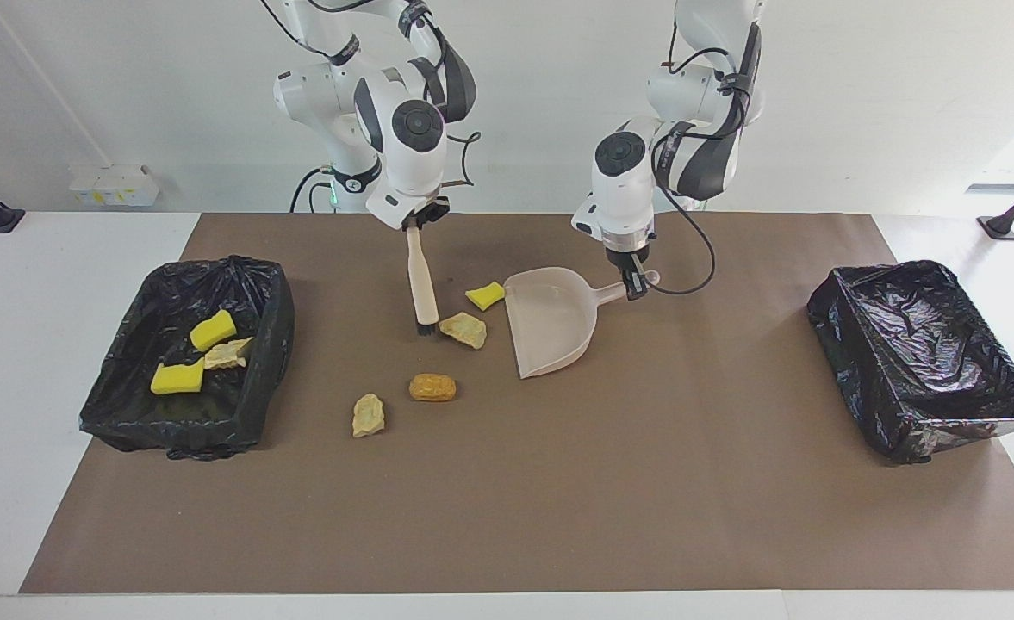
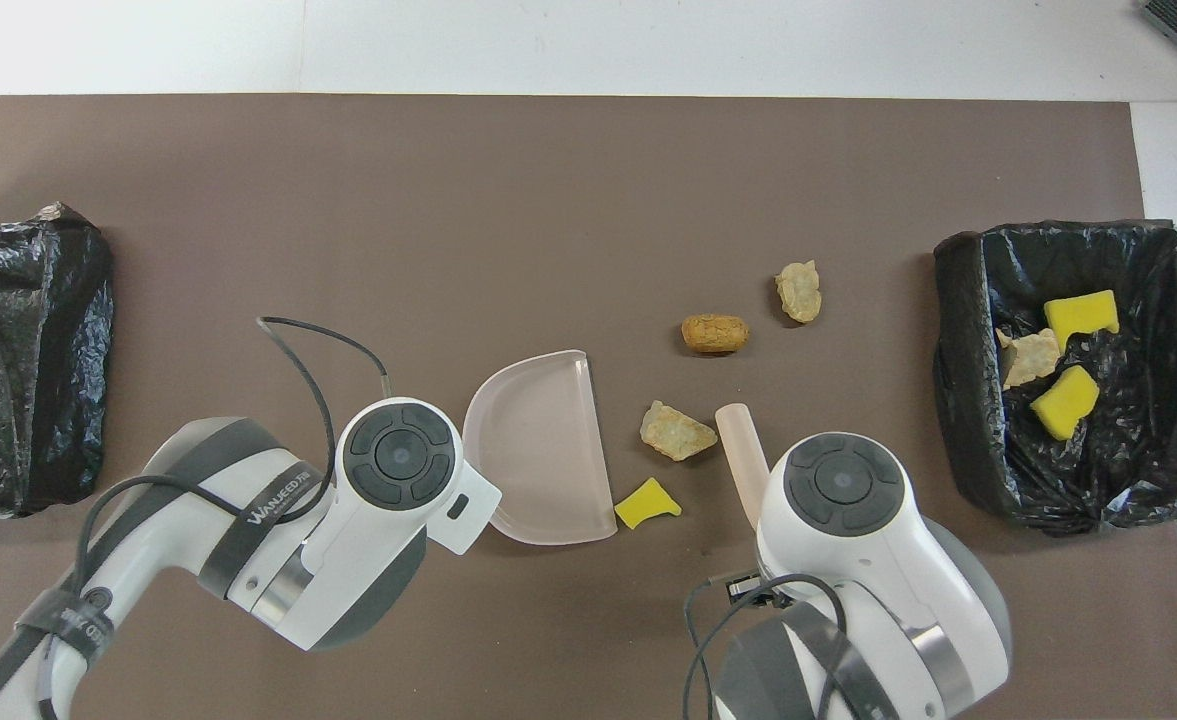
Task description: Sweep and dump trash in bin
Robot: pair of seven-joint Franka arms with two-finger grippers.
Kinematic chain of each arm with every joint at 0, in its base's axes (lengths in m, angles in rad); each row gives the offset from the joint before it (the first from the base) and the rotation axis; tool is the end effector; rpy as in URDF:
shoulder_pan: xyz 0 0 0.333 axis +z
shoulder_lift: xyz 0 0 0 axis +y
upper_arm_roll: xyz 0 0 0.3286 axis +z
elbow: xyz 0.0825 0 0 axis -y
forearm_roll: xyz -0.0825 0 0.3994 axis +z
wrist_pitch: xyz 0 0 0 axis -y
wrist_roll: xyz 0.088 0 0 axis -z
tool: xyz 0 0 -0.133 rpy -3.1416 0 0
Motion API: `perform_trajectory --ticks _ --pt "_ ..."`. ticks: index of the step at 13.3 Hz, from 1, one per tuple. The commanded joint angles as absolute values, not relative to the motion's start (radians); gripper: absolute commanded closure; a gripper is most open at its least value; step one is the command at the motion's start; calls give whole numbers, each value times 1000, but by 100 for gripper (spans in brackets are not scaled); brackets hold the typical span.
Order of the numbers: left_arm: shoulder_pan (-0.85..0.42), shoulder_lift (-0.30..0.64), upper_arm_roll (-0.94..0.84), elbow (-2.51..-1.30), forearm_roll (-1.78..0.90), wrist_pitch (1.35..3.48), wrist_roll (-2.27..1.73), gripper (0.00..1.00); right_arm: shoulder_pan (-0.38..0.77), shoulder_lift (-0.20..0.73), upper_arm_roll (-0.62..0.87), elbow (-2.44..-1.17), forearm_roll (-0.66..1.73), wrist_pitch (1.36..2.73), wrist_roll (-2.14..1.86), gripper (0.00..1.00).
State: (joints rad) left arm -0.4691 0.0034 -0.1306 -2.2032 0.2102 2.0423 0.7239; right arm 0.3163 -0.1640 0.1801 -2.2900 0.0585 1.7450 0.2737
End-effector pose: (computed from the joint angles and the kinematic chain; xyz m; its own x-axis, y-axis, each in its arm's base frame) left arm 0.4386 -0.2800 0.3463 0.1330 -0.9618 -0.2394 -0.9909 -0.1341 -0.0118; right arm 0.3863 0.2171 0.3729 0.9163 0.1636 -0.3656 0.2066 -0.9750 0.0815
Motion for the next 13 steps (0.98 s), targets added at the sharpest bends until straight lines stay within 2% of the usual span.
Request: perform_trajectory --ticks 1,7,9,13 --pt "-497 -18 -121 -2250 213 2097 624 100 330 -132 179 -2327 159 1860 305 100" --pt "-497 6 -121 -2250 156 2155 629 100 368 -49 179 -2307 432 2006 324 100" --pt "-494 11 -121 -2250 156 2174 637 100 386 -16 179 -2248 517 2020 328 100" --pt "-489 15 -121 -2266 156 2242 687 100 400 29 179 -2122 538 1999 382 100"
